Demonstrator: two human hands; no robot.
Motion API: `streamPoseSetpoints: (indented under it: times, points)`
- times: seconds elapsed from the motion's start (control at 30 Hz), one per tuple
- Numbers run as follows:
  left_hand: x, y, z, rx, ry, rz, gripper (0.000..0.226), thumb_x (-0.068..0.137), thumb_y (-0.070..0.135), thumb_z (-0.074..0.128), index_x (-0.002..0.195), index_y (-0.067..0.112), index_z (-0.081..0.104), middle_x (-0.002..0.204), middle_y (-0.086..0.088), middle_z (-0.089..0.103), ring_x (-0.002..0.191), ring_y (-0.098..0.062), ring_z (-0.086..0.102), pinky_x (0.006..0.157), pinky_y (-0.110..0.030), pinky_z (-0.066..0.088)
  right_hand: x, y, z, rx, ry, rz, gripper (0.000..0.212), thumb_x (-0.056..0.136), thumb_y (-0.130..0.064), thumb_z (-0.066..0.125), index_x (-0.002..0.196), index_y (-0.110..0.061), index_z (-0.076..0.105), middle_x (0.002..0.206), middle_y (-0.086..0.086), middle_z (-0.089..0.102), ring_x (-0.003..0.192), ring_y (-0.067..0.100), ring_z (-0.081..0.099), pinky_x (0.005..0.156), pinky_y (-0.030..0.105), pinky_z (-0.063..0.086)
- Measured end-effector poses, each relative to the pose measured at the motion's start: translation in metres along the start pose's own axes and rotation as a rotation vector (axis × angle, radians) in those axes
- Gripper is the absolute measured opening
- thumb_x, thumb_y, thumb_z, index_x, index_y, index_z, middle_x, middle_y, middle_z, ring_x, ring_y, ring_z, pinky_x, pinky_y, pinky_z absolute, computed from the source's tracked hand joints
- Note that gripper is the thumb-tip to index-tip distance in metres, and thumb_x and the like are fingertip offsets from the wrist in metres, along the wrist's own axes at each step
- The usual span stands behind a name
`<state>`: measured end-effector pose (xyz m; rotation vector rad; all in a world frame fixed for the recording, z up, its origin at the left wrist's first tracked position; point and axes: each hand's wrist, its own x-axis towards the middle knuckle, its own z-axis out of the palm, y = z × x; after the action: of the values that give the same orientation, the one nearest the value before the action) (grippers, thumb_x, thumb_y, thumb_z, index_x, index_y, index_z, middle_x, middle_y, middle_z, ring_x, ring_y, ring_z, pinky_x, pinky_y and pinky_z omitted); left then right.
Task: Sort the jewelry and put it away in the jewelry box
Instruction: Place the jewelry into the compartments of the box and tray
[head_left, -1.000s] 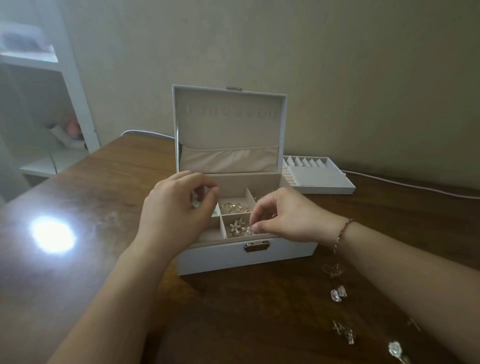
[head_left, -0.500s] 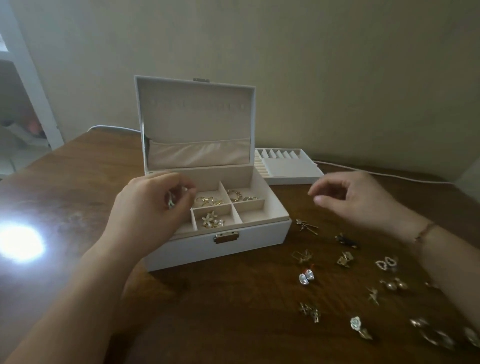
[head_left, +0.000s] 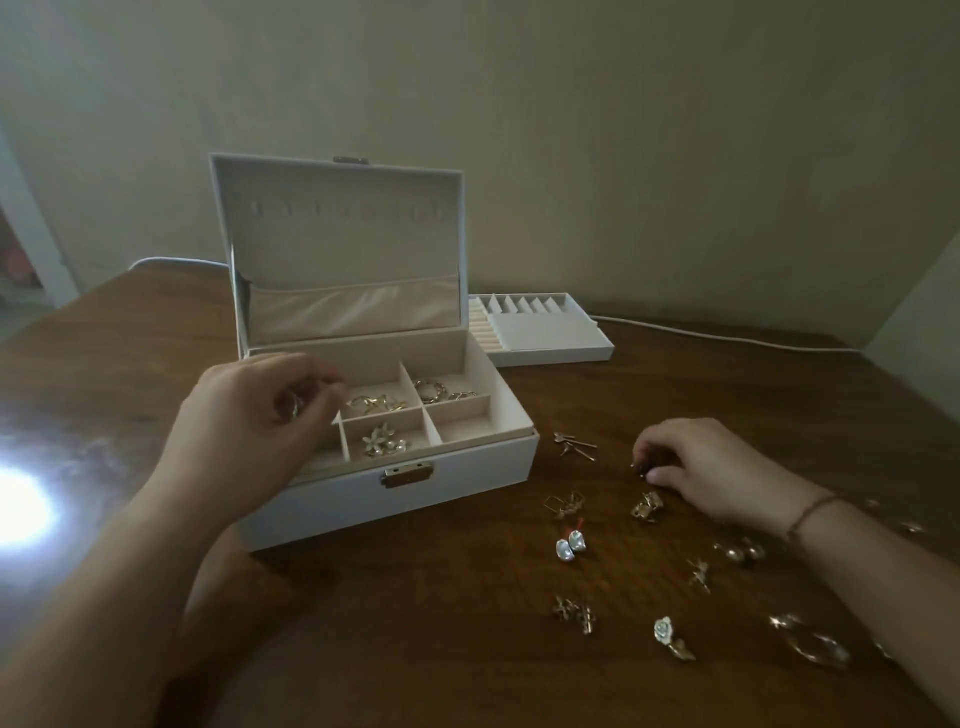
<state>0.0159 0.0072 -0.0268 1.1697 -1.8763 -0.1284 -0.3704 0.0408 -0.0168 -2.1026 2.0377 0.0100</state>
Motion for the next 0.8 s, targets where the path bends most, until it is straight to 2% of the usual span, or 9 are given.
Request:
streamPoseSetpoints:
  times: [0.13, 0.23, 0.33, 0.4, 0.47, 0.53, 0.67, 0.8]
  points:
    - [0.0, -0.001, -0.001, -0.011, 0.001, 0.006, 0.012, 0.088, 0.021, 0.07, 0.096, 0.018, 0.078, 0.079, 0.005, 0.071, 0.071, -0.02, 0.066, 0.064, -0.047, 0.057, 0.004, -0.001, -0.007, 0.057, -0.016, -0.002, 0.024, 0.09, -0.022, 0.065, 0.088, -0.044, 0.056, 0.103, -0.016, 0.057, 0.097, 0.002, 0.055, 0.079, 0.021, 0.048]
    - [0.0, -0.002, -0.001, -0.003, 0.004, 0.011, 0.009, 0.089, 0.02, 0.07, 0.095, 0.019, 0.078, 0.078, 0.006, 0.07, 0.07, -0.02, 0.066, 0.063, -0.046, 0.057, 0.015, -0.02, -0.025, 0.215, 0.149, -0.071, 0.023, 0.087, -0.018, 0.069, 0.088, -0.04, 0.061, 0.095, -0.016, 0.062, 0.092, 0.001, 0.058, 0.069, 0.014, 0.042]
    - [0.0, -0.001, -0.002, -0.012, 0.005, 0.008, 0.007, 0.09, 0.02, 0.07, 0.094, 0.02, 0.077, 0.078, 0.006, 0.07, 0.071, -0.019, 0.066, 0.064, -0.045, 0.057, 0.03, -0.062, -0.036, 0.405, 0.266, -0.208, 0.017, 0.084, -0.015, 0.073, 0.089, -0.031, 0.068, 0.088, -0.011, 0.067, 0.081, 0.001, 0.062, 0.065, 0.012, 0.046]
    - [0.0, 0.0, -0.003, -0.03, 0.003, 0.003, 0.009, 0.093, 0.025, 0.069, 0.094, 0.021, 0.077, 0.079, 0.007, 0.071, 0.071, -0.018, 0.067, 0.064, -0.045, 0.058, 0.04, -0.093, -0.036, 0.454, 0.242, -0.297, 0.014, 0.083, -0.014, 0.075, 0.088, -0.027, 0.07, 0.084, -0.008, 0.069, 0.077, 0.002, 0.062, 0.063, 0.01, 0.047]
    - [0.0, 0.001, -0.004, -0.047, -0.002, -0.015, 0.019, 0.089, 0.034, 0.063, 0.094, 0.022, 0.077, 0.08, 0.008, 0.071, 0.072, -0.018, 0.067, 0.065, -0.045, 0.058, 0.05, -0.115, -0.029, 0.418, 0.2, -0.337, 0.013, 0.082, -0.017, 0.076, 0.088, -0.027, 0.071, 0.082, -0.009, 0.069, 0.072, 0.001, 0.061, 0.06, 0.01, 0.044]
    - [0.0, 0.001, -0.005, -0.048, -0.012, -0.027, 0.025, 0.087, 0.037, 0.06, 0.095, 0.022, 0.077, 0.081, 0.008, 0.071, 0.074, -0.018, 0.067, 0.066, -0.044, 0.058, 0.06, -0.127, -0.022, 0.315, 0.182, -0.337, 0.012, 0.082, -0.022, 0.077, 0.091, -0.029, 0.072, 0.084, -0.013, 0.067, 0.069, -0.005, 0.057, 0.058, 0.008, 0.038]
    - [0.0, 0.002, -0.007, -0.038, -0.007, -0.01, 0.024, 0.086, 0.037, 0.061, 0.094, 0.021, 0.078, 0.076, 0.009, 0.069, 0.07, -0.016, 0.065, 0.063, -0.043, 0.056, 0.069, -0.13, -0.014, 0.202, 0.144, -0.309, 0.015, 0.077, -0.028, 0.081, 0.09, -0.029, 0.073, 0.083, -0.014, 0.068, 0.072, -0.003, 0.06, 0.059, 0.009, 0.043]
    - [-0.001, 0.011, -0.014, -0.051, -0.191, 0.138, 0.025, 0.084, 0.052, 0.062, 0.085, 0.03, 0.073, 0.069, 0.016, 0.059, 0.062, -0.011, 0.057, 0.052, -0.032, 0.049, 0.069, -0.125, -0.017, 0.247, 0.092, -0.304, 0.015, 0.078, -0.031, 0.079, 0.092, -0.029, 0.073, 0.083, -0.013, 0.069, 0.077, -0.001, 0.062, 0.061, 0.011, 0.045]
